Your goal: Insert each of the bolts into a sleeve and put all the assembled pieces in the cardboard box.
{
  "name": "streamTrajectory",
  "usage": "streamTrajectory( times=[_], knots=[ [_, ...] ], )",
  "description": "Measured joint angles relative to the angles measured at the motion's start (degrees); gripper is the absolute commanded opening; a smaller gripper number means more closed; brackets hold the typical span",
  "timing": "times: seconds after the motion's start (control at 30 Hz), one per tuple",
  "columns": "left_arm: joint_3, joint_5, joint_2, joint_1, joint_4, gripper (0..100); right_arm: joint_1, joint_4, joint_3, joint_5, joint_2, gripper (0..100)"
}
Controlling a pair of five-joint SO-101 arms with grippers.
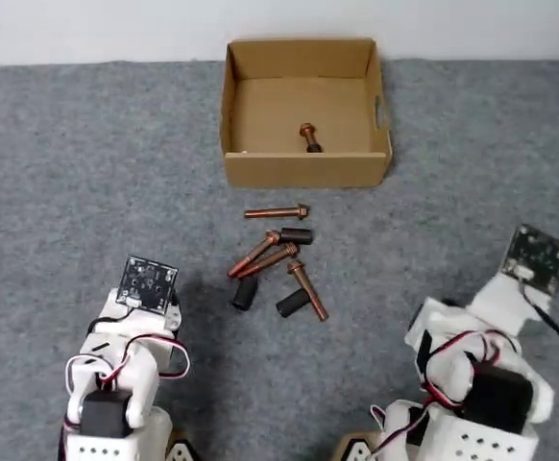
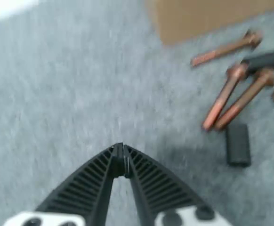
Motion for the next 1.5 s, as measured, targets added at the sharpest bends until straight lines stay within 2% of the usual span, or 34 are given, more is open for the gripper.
streamTrajectory(
  times=[0.1, 0.23, 0.53, 0.73, 1.03, 1.1, 1.23, 1.5],
  knots=[
    [-5.1, -1.7, 1.2, 3.0, 2.1, 1, 2.3, -0.3, 1.8, 0.4, -4.7, 0.8],
    [-12.3, -3.3, 10.1, 6.2, 5.0, 1, 2.9, -0.4, 5.1, 1.8, -10.1, 0.8],
    [-35.0, -3.8, 42.5, 12.3, 4.5, 1, 2.6, -1.8, 11.6, 4.6, -30.0, 0.8],
    [-53.0, -3.7, 65.2, 13.9, 5.8, 1, 2.6, -1.8, 11.8, 5.0, -30.7, 0.8],
    [-77.0, -5.3, 98.5, 17.5, 17.6, 1, 2.6, -1.8, 11.8, 5.0, -30.7, 0.8],
    [-82.1, -6.6, 105.1, 18.5, 19.2, 4, 2.6, -1.8, 11.8, 5.0, -30.7, 0.8],
    [-90.7, -8.4, 115.4, 19.3, 19.9, 11, 2.6, -1.8, 11.8, 5.0, -30.7, 0.8],
    [-103.6, -13.2, 128.7, 19.2, 23.6, 11, 2.6, -1.8, 11.8, 5.0, -30.7, 0.8]
  ],
)
